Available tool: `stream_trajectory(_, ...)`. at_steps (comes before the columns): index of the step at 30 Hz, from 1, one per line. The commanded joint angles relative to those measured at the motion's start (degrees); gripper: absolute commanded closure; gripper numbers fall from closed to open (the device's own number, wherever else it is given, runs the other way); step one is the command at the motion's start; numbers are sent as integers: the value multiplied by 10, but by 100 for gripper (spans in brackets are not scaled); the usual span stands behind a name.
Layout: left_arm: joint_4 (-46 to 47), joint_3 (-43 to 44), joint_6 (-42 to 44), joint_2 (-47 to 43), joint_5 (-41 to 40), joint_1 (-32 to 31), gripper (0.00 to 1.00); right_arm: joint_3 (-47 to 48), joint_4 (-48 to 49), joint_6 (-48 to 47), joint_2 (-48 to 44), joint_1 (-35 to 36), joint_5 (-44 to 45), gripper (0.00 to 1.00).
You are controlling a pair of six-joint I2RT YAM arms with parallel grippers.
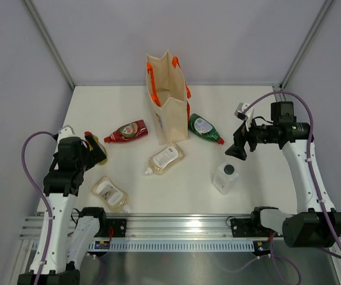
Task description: Place the personal care products into the canvas bag
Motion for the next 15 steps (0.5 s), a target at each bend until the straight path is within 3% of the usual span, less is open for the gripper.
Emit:
stream_trajectory(1,45,5,29,35,22,-2,1,3,13,-28,5,0,-46,1)
stream_trajectory(6,132,-30,85,72,-2,-2,3,-4,41,-8,14,1,-58,1)
stream_trajectory(15,442,-117,178,173,-40,-1,10,1,49,-10,23,0,-75,0)
